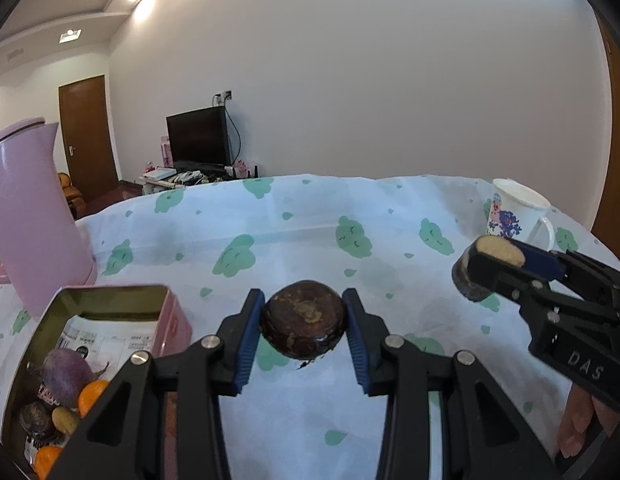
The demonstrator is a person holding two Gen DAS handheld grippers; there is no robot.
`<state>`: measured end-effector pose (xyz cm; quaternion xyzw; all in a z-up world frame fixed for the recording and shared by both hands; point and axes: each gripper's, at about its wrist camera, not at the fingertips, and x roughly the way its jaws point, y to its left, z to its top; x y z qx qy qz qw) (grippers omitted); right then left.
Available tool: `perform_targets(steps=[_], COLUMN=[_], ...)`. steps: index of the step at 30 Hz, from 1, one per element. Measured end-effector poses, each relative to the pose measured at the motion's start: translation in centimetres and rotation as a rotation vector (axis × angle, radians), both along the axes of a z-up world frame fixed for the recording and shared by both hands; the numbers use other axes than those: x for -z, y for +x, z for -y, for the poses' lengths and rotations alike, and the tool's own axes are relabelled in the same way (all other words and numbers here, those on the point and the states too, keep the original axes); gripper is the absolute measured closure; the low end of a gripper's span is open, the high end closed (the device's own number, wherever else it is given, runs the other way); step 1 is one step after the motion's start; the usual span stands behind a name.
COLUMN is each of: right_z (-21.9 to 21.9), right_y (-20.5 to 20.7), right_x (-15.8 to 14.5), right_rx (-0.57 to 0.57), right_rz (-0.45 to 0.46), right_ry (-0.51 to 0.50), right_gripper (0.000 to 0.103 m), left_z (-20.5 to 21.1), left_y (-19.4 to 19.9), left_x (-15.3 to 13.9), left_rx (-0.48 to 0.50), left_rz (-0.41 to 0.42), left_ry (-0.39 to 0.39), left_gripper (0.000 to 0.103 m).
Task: Organize fruits
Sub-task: 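Lift and carry the brown fruit and yam piece toward the tin box with both grippers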
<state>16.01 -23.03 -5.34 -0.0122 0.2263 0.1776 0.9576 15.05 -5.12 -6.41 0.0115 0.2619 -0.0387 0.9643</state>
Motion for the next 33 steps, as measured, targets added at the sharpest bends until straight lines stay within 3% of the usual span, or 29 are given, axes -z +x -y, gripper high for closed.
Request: perform_targets(steps=[15,33], right_z=[-1.9,-8.0], right_y=[-1.7,-4.8], right_x=[-0.1,-0.3], right_rx=[-0.04,-0.175], right_rz=[-0.002,-0.001], right_ry=[0.01,0.01], right_gripper=[0.059,0.059], left_z=[-1.3,-7.3], left_y=[-3.9,-7.5], left_x=[-0.6,-1.3], left_rx=[0.009,-0.078], left_rz=[0.028,0.031], left_ry=[0.043,0.014], left_gripper=[0.062,0.062])
